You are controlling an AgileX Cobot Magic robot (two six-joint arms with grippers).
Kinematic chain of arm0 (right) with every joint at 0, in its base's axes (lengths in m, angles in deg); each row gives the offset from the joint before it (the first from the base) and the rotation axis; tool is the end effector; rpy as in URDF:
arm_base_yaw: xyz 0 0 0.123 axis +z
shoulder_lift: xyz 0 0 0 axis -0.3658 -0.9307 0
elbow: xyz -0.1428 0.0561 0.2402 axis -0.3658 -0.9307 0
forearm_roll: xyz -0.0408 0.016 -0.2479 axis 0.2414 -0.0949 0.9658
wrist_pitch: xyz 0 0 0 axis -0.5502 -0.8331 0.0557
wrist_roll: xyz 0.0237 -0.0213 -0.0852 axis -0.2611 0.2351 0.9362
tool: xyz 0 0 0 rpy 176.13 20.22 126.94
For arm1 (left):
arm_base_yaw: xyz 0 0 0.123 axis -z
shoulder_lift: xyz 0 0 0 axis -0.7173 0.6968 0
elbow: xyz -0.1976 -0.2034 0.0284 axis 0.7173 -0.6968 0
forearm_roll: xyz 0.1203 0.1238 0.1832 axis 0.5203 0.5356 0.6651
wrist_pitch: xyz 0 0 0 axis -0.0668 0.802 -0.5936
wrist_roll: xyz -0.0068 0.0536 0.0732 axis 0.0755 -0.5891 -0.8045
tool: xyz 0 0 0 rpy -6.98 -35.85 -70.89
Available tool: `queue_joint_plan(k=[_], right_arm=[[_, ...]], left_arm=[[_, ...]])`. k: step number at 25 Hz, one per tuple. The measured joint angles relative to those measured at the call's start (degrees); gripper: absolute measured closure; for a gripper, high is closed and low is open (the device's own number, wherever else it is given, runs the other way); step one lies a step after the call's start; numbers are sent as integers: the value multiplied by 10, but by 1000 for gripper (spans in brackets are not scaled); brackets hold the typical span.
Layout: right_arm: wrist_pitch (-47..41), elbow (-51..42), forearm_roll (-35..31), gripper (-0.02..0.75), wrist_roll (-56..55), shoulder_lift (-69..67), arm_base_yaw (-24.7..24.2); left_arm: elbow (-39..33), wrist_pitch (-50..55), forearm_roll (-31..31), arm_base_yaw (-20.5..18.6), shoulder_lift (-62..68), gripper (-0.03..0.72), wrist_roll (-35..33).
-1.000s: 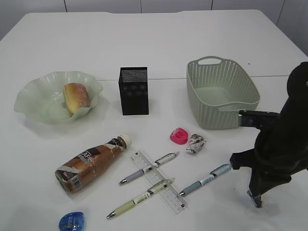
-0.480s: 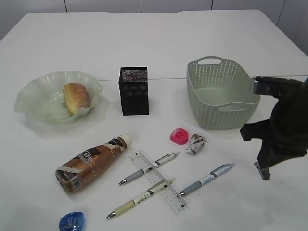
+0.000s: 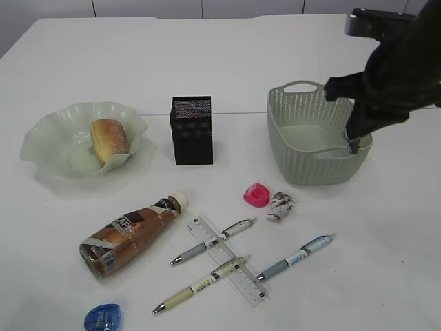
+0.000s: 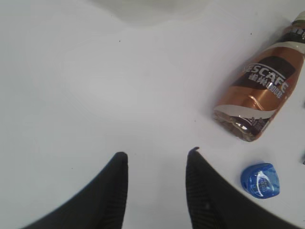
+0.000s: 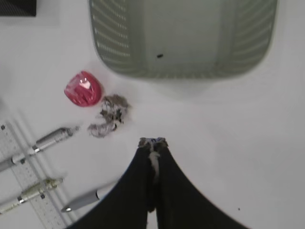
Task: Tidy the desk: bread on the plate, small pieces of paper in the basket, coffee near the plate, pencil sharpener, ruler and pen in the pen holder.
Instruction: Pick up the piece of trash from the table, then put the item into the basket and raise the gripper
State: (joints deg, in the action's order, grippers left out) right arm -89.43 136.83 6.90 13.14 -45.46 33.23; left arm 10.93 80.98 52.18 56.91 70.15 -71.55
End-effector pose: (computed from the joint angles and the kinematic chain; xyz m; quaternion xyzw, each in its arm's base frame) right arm 0.3377 0.0776 0.2789 -0.0263 0.9805 0.0730 0.1808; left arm 0.2136 -0.0424 0.2639 0.0337 0.9712 -0.0402 0.2322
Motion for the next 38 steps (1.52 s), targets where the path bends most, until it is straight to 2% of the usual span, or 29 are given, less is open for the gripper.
queue_joint_plan(k=[8,15,19,23,25,29,38], right_arm=[[-5,153,12,740,-5,-120,0],[-6,217,38,707,-21,-200,0],[-6,229,44,602,-24,-224,0],[-1,229,48,379,-25,-228,0],[9,229,55,297,-25,-228,0],[12,229,58,256,-25,-228,0],[-67,239,55,248,-15,-228,0]], left_arm=[[0,0,0,0,0,391,0],[0,0,0,0,0,391,0],[0,0,5,0,0,391,0],[0,0,15,0,0,391,0],[0,0,18,0,0,391,0],[0,0,19,0,0,391,0],[0,0,20,0,0,396,0]])
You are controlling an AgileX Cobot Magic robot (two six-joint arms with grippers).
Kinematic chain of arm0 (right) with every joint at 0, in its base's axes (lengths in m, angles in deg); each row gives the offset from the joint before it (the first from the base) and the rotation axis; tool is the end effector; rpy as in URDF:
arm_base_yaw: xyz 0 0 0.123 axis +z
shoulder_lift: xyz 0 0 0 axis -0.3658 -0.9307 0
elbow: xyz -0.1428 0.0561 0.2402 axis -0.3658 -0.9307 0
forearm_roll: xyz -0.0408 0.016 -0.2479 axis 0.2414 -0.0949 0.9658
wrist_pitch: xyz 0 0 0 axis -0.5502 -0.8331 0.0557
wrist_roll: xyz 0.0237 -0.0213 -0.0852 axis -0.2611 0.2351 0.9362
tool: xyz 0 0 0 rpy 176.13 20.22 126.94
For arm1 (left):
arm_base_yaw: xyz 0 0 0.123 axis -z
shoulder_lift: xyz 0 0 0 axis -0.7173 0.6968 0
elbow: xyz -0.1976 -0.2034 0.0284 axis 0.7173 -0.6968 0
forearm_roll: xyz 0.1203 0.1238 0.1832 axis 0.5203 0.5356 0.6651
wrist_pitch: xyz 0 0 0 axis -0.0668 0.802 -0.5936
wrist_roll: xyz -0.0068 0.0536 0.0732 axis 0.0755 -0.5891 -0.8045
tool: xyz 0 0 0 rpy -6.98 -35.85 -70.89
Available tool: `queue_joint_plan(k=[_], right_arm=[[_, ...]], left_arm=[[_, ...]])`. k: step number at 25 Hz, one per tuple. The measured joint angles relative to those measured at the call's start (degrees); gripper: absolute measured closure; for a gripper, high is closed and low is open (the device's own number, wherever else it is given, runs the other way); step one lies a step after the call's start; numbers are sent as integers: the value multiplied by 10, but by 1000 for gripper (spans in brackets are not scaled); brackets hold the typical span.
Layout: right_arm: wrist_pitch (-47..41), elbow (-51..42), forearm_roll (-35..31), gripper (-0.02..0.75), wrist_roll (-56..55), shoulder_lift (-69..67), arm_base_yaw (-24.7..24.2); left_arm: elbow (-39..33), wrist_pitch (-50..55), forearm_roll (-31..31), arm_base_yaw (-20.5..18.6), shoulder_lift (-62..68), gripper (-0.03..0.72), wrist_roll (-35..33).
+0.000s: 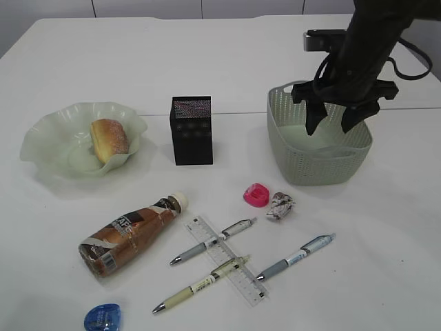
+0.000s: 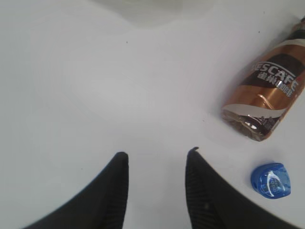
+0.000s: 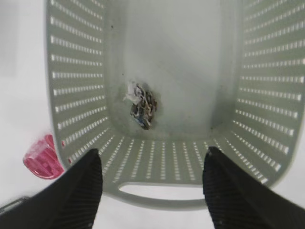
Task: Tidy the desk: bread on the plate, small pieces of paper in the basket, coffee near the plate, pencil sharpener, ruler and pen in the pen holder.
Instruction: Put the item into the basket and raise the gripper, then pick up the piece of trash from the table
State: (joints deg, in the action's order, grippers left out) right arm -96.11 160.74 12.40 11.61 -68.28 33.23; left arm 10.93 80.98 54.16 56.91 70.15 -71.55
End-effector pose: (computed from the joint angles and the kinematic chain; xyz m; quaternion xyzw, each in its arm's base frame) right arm 0.4321 0.0900 0.2340 -0.0335 0.9893 0.0243 0.1401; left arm 0.2140 -0.0402 0.2639 0.0426 0.9708 -0.0256 0.2345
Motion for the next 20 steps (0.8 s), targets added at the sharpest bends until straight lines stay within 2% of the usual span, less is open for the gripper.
queue_joint_plan(k=[3,7,14,20], right_arm=[[-8,0,4,252,-7,0,0],[8,0,22,295,-42,24,12],[21,-19,93,332,-113,80,82],[36,-95,101,332,-140,95,124]], left_arm=[[0,0,0,0,0,397,0],[0,0,0,0,0,398,0],[0,0,0,0,0,398,0],[0,0,0,0,0,398,0]])
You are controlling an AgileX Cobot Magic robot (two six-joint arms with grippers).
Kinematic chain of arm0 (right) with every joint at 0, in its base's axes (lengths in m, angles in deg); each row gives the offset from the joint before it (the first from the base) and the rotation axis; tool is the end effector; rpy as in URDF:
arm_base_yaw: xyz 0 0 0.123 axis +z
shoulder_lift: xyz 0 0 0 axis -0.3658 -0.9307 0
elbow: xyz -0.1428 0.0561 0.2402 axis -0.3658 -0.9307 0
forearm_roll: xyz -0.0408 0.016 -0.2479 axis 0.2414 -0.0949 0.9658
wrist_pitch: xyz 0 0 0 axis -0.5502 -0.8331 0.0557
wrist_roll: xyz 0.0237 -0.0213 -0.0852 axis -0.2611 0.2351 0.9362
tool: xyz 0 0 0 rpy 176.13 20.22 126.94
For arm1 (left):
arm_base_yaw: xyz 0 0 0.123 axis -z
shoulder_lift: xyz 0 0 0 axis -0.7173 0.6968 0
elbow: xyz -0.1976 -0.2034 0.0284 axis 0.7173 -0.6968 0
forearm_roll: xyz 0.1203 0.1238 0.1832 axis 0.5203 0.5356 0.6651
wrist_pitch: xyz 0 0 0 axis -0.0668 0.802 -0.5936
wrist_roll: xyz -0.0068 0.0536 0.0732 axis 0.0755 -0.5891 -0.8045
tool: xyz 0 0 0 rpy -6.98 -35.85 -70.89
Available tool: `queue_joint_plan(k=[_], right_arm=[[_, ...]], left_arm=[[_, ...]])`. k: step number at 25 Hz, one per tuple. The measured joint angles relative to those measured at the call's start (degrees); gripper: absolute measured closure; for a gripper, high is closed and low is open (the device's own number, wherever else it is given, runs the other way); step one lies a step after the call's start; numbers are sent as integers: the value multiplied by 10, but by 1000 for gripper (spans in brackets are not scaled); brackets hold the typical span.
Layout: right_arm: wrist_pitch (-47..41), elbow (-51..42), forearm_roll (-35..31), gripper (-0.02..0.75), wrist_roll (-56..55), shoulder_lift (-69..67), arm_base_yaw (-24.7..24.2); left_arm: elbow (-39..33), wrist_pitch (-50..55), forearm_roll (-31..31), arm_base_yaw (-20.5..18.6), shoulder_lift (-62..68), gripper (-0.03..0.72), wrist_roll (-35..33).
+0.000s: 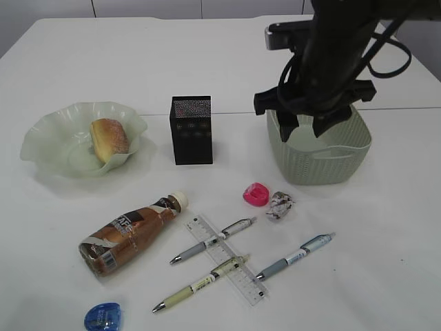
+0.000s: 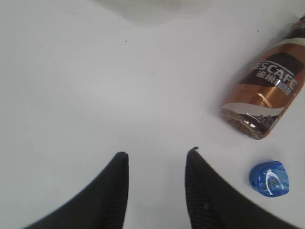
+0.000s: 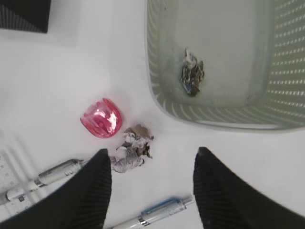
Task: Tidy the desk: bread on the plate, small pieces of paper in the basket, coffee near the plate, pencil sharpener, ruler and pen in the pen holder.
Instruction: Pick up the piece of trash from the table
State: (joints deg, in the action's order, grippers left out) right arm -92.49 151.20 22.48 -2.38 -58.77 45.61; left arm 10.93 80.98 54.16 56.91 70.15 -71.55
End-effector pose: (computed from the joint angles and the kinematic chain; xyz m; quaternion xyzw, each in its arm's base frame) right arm 0.3765 0.1541 0.2611 -0.0532 0.9802 -0.0072 0.1904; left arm 0.2140 -0.0402 0.2639 0.0426 0.9708 -0.0256 0.2345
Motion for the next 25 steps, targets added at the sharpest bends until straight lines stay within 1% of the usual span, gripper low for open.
queue_joint_plan(k=[4,10,18,25], right_arm=[[16,-49,-3,332,-8,2,6],[70,-109,-27,332,-10,2,6],[139,-133,-64,333,-11,3,6],[147,-134,-68,332,-11,-45,6]], left_arm=[[0,0,0,0,0,398,0],[0,0,0,0,0,398,0],[0,0,-1,0,0,398,0],[0,0,-1,0,0,398,0]])
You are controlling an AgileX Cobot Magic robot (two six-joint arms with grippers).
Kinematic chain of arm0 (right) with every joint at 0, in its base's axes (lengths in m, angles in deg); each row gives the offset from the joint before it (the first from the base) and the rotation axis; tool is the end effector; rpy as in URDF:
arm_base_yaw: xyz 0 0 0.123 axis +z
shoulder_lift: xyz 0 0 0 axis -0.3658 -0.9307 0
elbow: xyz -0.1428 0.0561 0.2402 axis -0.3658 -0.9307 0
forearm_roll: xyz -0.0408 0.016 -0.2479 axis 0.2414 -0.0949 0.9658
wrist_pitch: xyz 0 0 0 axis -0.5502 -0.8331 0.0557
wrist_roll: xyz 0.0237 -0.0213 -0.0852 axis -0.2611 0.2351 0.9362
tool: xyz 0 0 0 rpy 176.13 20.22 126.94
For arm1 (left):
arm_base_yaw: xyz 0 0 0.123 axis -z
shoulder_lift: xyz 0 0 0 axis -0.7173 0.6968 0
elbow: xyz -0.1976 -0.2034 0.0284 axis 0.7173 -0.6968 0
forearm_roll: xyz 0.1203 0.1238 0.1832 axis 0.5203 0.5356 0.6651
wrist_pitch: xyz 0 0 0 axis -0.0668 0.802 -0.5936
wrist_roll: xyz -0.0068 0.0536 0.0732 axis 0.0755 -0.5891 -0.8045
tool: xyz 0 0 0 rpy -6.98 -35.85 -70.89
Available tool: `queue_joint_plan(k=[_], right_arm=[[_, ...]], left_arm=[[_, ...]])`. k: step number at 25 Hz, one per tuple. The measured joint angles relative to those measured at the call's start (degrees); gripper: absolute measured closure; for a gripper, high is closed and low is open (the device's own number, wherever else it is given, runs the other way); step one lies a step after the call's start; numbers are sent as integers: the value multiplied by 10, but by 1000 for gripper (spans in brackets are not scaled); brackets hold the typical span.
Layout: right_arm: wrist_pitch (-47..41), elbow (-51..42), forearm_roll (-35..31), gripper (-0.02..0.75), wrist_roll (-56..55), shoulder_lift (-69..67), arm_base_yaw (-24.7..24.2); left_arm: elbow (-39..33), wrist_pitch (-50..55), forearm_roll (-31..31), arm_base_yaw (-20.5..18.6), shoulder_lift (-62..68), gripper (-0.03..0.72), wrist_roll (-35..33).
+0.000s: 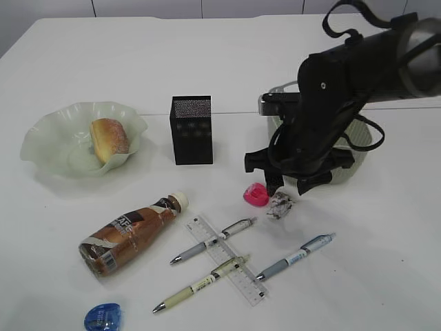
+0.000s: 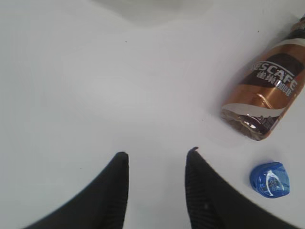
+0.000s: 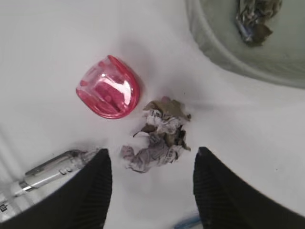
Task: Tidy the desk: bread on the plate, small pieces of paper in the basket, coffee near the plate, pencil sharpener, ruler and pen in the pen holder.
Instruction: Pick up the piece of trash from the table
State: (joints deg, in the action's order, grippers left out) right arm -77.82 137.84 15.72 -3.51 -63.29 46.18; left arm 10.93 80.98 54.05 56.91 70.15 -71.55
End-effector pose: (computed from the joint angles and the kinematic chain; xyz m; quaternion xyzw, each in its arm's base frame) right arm 0.3639 0.1636 0.1727 -0.0330 0.9886 0.0382 0.1421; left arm 0.2140 -0.0403 0.2639 0.0421 0.9709 -0.0264 0.2344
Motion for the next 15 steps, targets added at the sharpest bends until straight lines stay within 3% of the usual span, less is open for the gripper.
queue_joint_plan(k=[15], right_arm=[[15,0,4,333,0,-48,0]], left_arm=[[0,0,1,0,0,398,0]])
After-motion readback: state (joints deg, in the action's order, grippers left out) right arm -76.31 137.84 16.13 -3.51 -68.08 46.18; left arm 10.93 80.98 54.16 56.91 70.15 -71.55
